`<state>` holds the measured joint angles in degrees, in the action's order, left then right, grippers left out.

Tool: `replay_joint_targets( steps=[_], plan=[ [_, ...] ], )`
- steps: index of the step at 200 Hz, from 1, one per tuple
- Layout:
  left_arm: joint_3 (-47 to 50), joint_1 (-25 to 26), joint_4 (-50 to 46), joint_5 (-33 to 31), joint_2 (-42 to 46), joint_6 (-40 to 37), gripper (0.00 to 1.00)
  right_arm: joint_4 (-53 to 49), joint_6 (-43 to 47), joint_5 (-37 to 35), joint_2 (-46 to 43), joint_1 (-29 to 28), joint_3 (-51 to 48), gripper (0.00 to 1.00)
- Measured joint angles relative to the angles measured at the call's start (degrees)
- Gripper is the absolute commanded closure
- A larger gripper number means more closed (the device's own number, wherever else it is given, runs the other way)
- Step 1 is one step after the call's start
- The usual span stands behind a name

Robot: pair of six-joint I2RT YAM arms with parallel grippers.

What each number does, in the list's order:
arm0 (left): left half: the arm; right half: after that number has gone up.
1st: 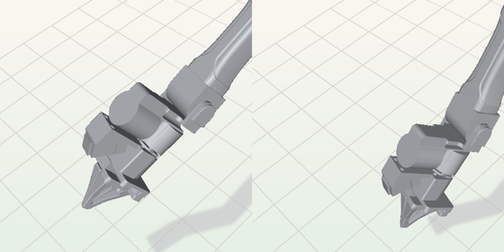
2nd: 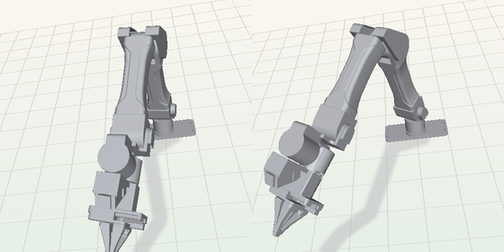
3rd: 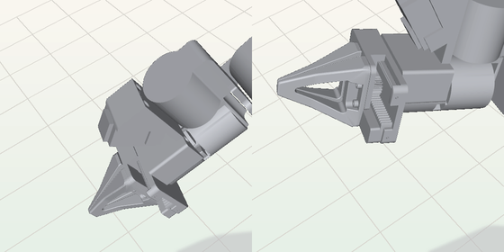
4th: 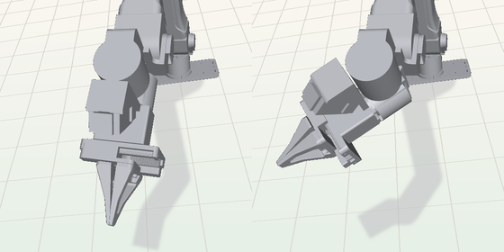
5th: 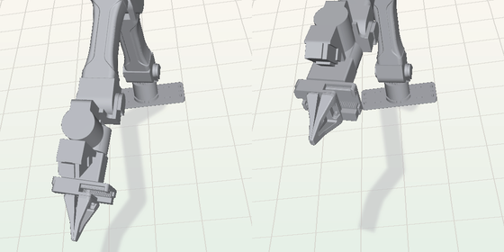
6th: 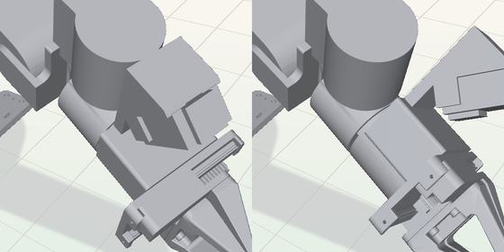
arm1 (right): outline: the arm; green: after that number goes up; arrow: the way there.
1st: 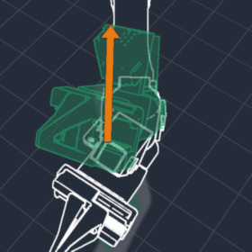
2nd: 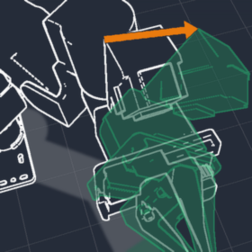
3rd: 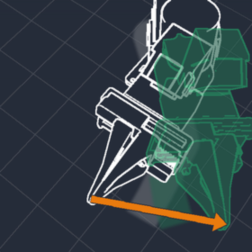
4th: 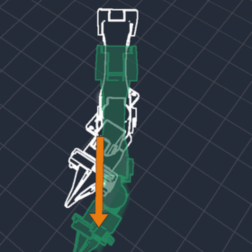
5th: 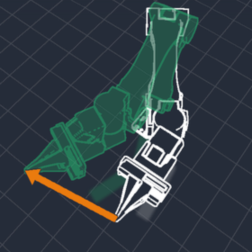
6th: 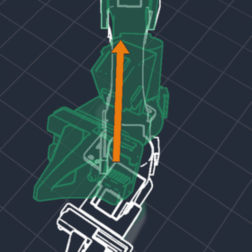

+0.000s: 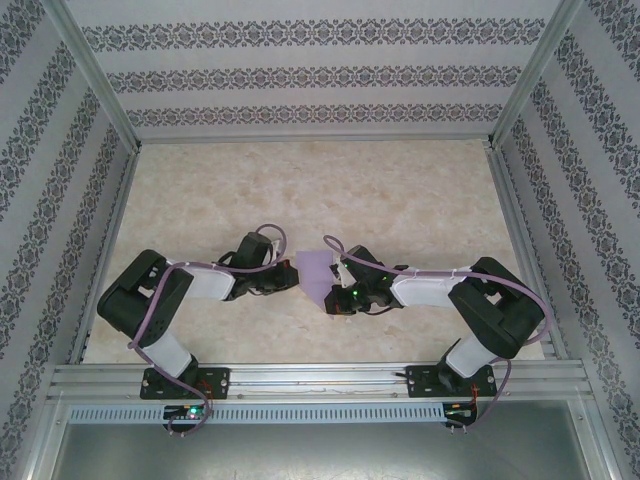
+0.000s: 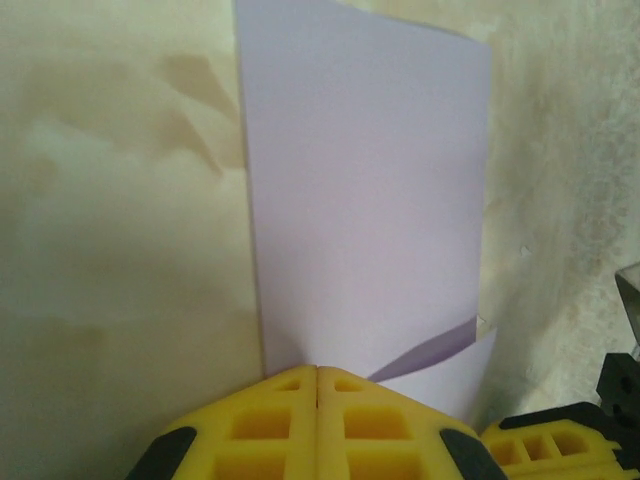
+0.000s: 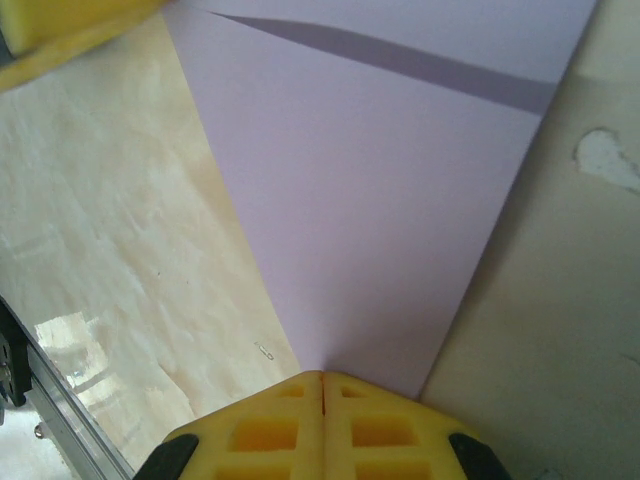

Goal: Fold a paper plane with a square sheet of paper (fold left side to right side)

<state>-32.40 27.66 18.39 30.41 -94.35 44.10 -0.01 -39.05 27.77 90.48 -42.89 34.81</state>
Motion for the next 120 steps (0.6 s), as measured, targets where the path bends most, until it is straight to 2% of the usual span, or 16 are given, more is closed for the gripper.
replay_joint_targets(
  steps=[24,34,66,97,120],
  plan=[
    [0.3,-1.8,-2.2,-2.2,1.9,-1.5,1.0,0.2,-0.1,0.2,0.0,0.0,0.0,1.0],
    [0.6,-2.5,-4.0,-3.5,3.6,-2.2,0.96,0.2,-0.2,0.2,0.0,0.0,0.0,1.0],
    [1.0,-3.0,-9.9,-6.7,12.3,-4.2,0.93,-0.1,-0.2,0.1,-0.3,0.0,0.0,0.98],
    [3.3,-3.0,-12.0,-7.4,20.9,-4.5,0.88,-3.0,0.2,-0.5,-1.9,0.0,0.1,0.8],
    [5.2,-3.0,-14.0,-7.1,25.7,-4.2,0.8,-4.8,1.2,-1.0,-4.9,0.3,1.0,0.66]
  ],
)
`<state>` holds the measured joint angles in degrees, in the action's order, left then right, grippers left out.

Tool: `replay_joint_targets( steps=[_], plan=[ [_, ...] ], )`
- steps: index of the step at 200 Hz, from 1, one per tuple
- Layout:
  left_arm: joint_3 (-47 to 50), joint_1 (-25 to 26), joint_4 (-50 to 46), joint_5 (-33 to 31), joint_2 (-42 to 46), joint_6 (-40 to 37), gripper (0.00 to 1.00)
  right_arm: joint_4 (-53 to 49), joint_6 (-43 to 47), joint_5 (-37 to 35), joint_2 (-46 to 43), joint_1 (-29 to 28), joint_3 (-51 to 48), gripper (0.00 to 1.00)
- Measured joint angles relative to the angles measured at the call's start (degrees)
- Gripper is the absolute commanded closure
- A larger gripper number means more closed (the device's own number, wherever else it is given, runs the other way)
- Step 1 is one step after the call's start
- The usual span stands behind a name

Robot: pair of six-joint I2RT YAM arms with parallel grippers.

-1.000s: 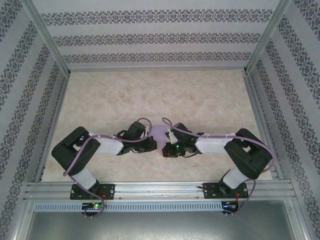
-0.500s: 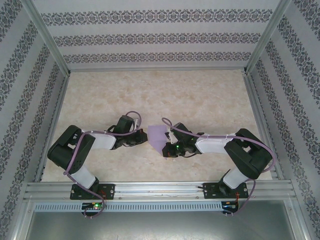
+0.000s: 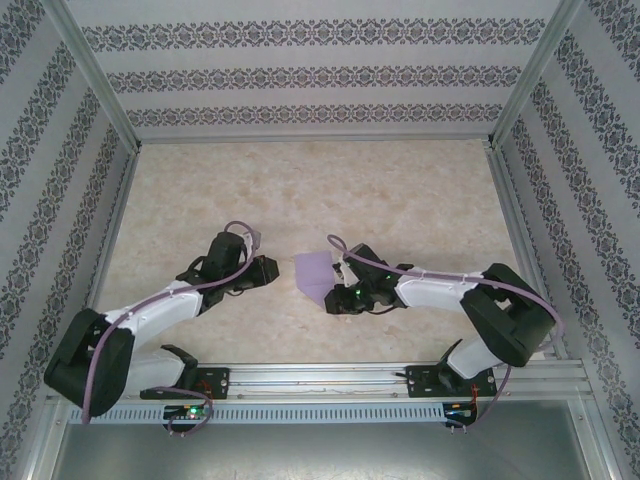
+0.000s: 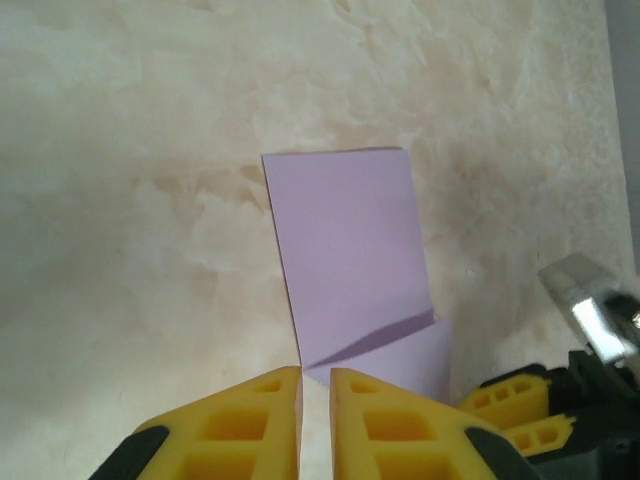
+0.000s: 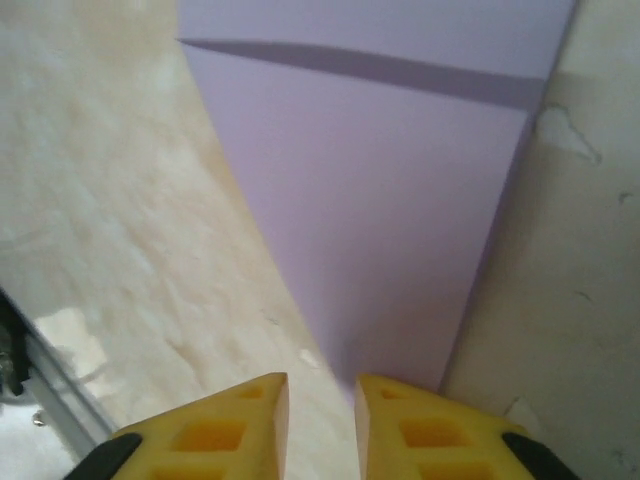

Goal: Fold a paper plane with a square sheet of paper (fold left side to right side)

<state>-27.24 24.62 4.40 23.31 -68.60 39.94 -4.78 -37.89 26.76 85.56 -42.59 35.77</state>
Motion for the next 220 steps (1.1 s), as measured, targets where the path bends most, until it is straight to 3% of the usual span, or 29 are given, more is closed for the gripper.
replay_joint_targets(
  steps=[36,58,111,220],
  plan=[
    [2.9,0.0,-0.8,1.1,4.5,1.9,0.66,-0.8,5.1,-0.9,-6.9,4.3,1.5,0.51],
    [4.9,0.1,0.4,2.5,4.5,4.2,0.6,-1.4,10.2,-1.3,-7.5,7.8,1.7,0.48],
    [6.0,0.2,7.2,5.4,-1.0,8.7,0.59,-2.2,18.8,-0.1,0.4,9.1,4.0,0.49],
    [5.5,0.2,10.1,6.5,-5.3,9.9,0.58,3.1,20.1,5.1,5.9,9.1,4.5,0.57]
  ],
)
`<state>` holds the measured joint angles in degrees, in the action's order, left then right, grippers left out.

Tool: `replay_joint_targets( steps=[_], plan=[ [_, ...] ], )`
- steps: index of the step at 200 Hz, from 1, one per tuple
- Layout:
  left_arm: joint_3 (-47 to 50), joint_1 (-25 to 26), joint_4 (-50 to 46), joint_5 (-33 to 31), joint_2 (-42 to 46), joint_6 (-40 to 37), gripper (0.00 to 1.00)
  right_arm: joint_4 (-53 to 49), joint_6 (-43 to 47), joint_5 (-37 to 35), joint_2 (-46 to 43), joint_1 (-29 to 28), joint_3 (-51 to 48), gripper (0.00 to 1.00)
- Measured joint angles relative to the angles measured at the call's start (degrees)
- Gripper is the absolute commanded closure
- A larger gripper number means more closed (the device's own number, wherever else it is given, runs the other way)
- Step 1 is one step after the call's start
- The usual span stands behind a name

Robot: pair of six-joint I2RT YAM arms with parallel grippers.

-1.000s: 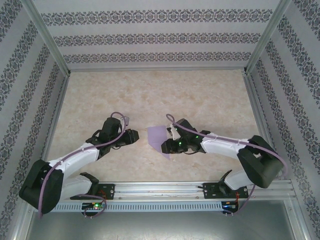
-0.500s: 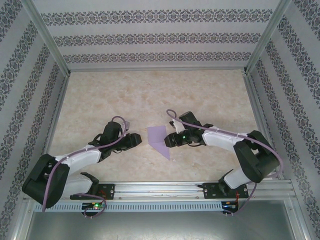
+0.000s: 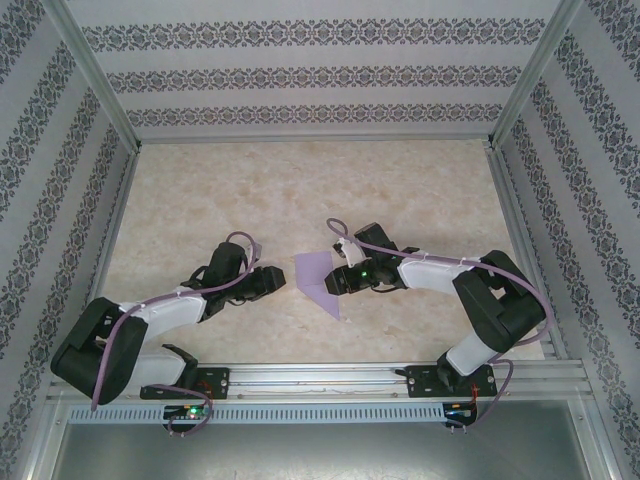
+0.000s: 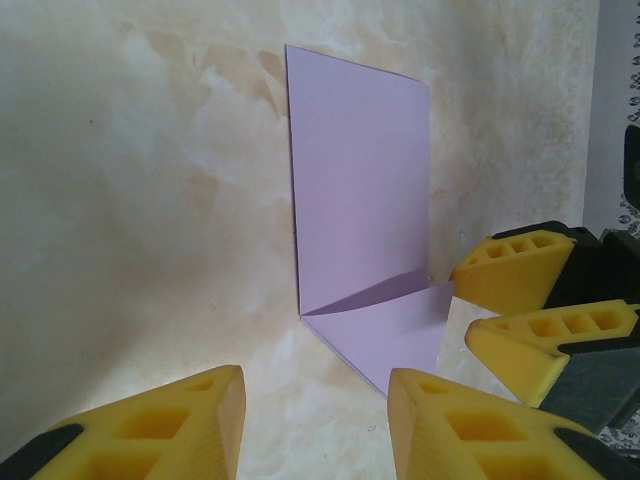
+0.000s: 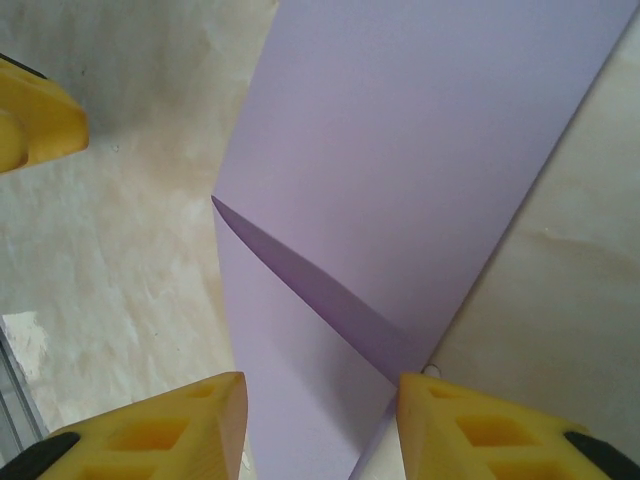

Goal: Fold a paper plane with a square sheet of paper (fold left side to right side)

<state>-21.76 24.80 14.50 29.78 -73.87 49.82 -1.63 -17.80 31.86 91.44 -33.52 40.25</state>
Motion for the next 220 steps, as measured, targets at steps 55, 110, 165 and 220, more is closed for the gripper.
replay_joint_targets(
  steps=[55,110,165,220],
  plan=[
    [-0.5,0.0,0.0,0.0,-0.6,0.0,0.58,0.7,-0.2,0.5,1.8,0.0,0.1,0.63],
    [-0.9,0.0,0.9,0.1,-2.7,0.1,0.55,1.0,-1.1,0.8,1.1,0.0,0.1,0.97],
    [-2.9,0.0,5.8,1.8,-8.0,1.7,0.53,2.4,-1.9,1.3,-3.8,0.8,-1.8,1.0],
    [-5.4,0.0,11.9,3.3,-14.6,3.4,0.53,3.8,-3.1,2.3,-5.2,1.6,-3.8,1.0]
  ],
)
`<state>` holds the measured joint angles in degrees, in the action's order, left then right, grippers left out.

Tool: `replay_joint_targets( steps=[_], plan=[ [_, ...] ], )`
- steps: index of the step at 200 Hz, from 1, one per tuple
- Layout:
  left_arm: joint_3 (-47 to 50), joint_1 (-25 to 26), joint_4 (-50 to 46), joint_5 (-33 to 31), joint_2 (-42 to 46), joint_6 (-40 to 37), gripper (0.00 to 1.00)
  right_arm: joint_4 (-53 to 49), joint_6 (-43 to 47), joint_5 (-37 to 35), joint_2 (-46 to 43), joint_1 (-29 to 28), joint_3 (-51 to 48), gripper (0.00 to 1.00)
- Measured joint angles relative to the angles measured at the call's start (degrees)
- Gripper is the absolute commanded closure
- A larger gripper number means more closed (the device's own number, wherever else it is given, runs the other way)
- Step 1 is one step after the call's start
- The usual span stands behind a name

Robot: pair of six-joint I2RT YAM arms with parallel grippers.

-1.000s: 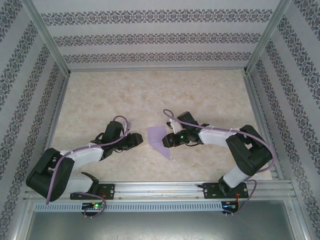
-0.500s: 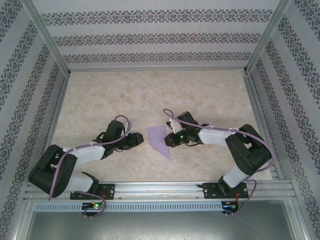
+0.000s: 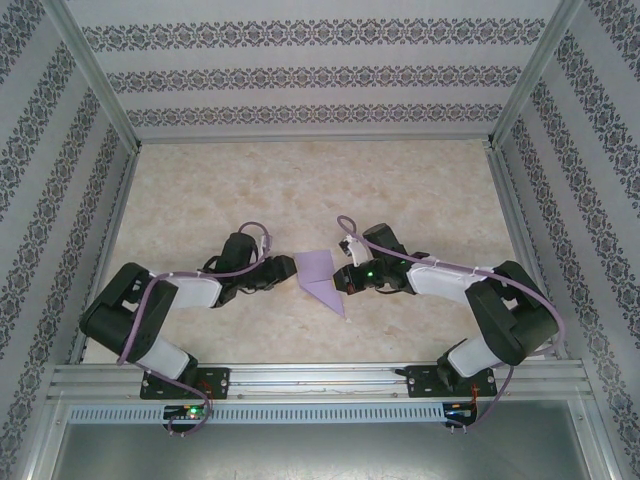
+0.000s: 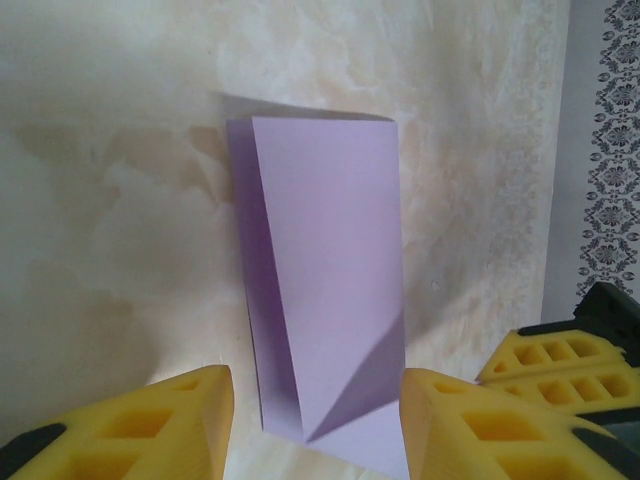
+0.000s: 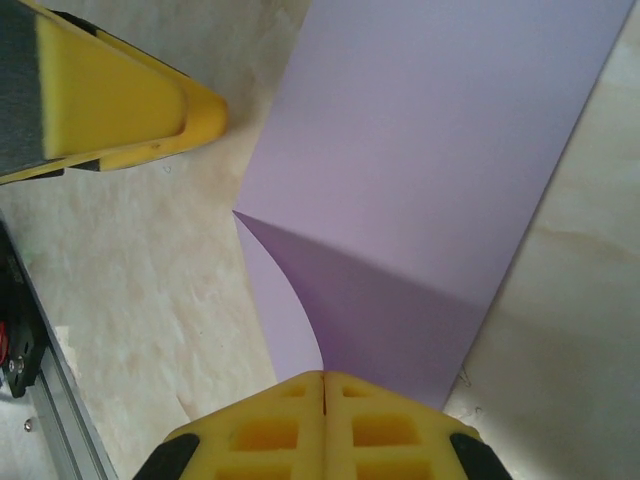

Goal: Fold a paper plane with a square sheet of paper (fold left side to right side)

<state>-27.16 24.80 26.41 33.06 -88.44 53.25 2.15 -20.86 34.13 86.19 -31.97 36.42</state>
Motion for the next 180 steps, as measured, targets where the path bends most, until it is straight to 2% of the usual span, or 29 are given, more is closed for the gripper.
replay_joint_targets(
  steps=[33,60,102,120,143,180],
  plan=[
    [-1.4,0.2,2.7,1.1,-3.8,0.9,0.55,0.8,-0.4,0.7,-0.7,0.4,-0.4,1.0],
    [-2.4,0.4,5.0,2.1,-6.7,1.8,0.61,1.2,-0.4,1.2,-1.3,0.4,-0.6,1.0],
    [-4.8,1.5,7.1,2.6,-10.8,2.7,0.81,1.5,-0.5,1.4,-1.3,0.7,-1.3,1.0],
    [-5.1,1.7,7.1,2.6,-11.5,2.5,0.91,1.5,-0.7,1.3,-1.3,1.1,-1.5,0.89],
    [-5.1,1.8,7.1,2.5,-11.5,2.3,0.97,1.1,-1.2,0.7,-1.6,1.5,-1.8,0.72],
    [-5.1,2.3,6.9,2.3,-11.1,2.3,0.98,-3.5,-1.0,-4.1,-6.8,1.4,-1.8,0.61]
  ],
)
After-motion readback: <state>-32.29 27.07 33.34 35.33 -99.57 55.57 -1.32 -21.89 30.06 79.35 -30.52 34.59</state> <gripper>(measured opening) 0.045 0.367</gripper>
